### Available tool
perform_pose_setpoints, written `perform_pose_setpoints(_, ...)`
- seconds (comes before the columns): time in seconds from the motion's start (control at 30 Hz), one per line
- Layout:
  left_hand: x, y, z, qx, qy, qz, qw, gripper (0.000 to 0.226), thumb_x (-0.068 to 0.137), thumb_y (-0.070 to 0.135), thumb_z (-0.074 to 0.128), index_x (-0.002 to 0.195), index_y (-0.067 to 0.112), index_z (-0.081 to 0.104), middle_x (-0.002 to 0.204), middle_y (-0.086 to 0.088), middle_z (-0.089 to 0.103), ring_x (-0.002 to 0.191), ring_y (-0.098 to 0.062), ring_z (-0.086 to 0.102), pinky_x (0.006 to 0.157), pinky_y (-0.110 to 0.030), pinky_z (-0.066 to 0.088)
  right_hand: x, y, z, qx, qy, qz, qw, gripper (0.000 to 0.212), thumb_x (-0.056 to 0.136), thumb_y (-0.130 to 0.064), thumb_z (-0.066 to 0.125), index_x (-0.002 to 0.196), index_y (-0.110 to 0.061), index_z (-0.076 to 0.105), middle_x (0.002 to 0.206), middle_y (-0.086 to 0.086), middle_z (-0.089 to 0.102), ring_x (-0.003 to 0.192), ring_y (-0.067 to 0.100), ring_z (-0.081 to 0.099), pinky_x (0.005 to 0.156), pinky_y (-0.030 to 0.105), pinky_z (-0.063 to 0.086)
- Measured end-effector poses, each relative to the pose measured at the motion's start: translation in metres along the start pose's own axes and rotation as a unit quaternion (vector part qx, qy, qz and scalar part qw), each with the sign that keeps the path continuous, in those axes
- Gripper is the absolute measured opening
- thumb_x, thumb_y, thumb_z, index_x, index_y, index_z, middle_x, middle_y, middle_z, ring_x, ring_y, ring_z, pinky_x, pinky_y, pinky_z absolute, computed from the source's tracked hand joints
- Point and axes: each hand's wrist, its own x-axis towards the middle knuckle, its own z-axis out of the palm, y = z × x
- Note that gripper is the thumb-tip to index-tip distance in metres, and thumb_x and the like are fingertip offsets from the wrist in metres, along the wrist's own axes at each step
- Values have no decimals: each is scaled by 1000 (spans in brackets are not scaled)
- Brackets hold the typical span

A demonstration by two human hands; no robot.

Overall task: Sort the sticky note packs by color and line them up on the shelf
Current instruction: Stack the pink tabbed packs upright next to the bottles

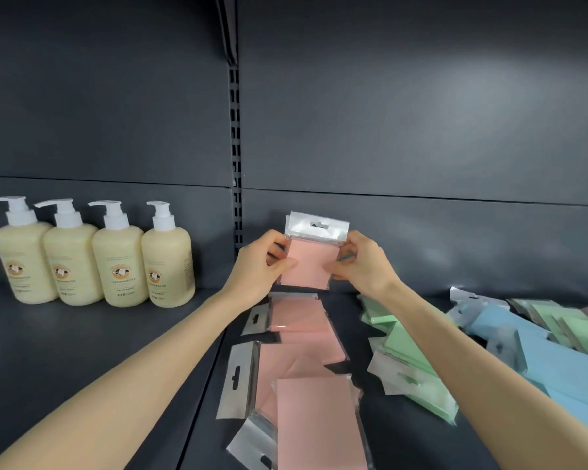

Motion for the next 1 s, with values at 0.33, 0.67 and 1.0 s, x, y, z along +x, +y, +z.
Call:
perform_pose_setpoints(0.33, 12, -40, 7, 72, -78, -43, 993, 17, 94, 23, 55, 107, 21, 45, 98, -1, 66, 85, -17, 63, 74, -30, 48, 21, 19, 23, -64, -28, 14, 997, 32, 76, -3, 70, 103, -9, 55, 82, -1, 62, 77, 18, 59, 72, 20, 43)
perform_pose_setpoints(0.67, 4, -45, 3, 84, -114, -61, 988, 17, 97, 31, 48, 109, 25, 39, 94, -2, 68, 84, -21, 65, 83, -44, 53, 20, 18, 18, -57, -73, 13, 996, 17, 87, -8, 61, 97, -14, 49, 85, 15, 71, 66, 24, 65, 72, 29, 58)
perform_pose_setpoints(1.0, -9, -29, -5, 8, -143, -115, 983, 20, 94, 25, 54, 111, 15, 46, 90, -10, 65, 70, -17, 64, 61, -28, 57, 12, 14, 10, -40, -118, 32, 992, 17, 85, -7, 65, 97, -5, 54, 75, 12, 69, 62, 21, 67, 64, 27, 59)
